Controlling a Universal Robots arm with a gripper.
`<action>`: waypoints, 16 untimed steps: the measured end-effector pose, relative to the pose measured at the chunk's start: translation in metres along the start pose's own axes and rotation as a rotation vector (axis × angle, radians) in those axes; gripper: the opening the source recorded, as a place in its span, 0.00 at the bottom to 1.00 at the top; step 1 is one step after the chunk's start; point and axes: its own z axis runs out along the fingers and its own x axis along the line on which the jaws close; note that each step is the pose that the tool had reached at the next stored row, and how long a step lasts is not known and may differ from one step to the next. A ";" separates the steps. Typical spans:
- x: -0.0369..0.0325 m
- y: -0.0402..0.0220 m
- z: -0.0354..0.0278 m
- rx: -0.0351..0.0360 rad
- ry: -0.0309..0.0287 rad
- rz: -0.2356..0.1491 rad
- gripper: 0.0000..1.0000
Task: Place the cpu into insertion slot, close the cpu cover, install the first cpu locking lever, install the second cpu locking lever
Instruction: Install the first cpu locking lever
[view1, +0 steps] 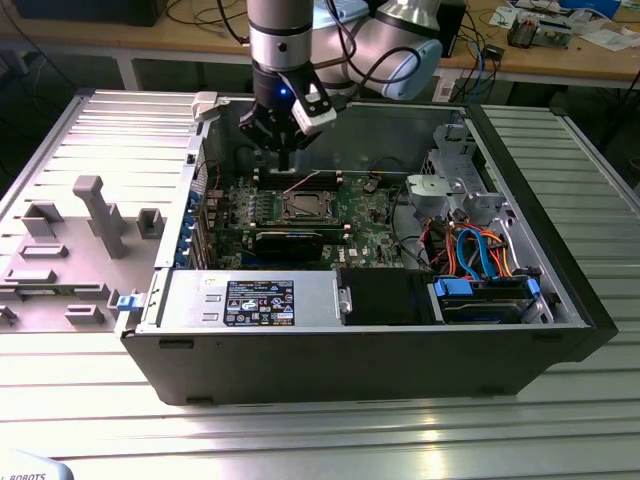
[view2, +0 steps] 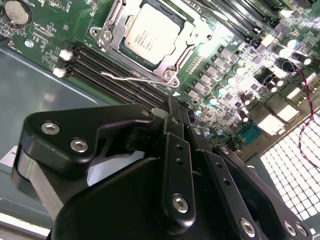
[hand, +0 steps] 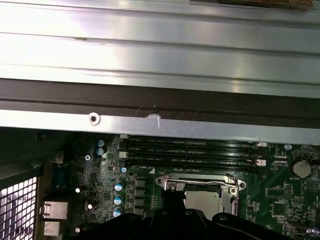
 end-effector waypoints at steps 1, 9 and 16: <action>-0.0006 -0.0011 0.0006 -0.0081 -0.0005 0.000 0.11; -0.0042 -0.0018 0.0038 -0.0243 -0.0026 0.023 0.11; -0.0042 -0.0023 0.0042 -0.0245 -0.0027 0.023 0.11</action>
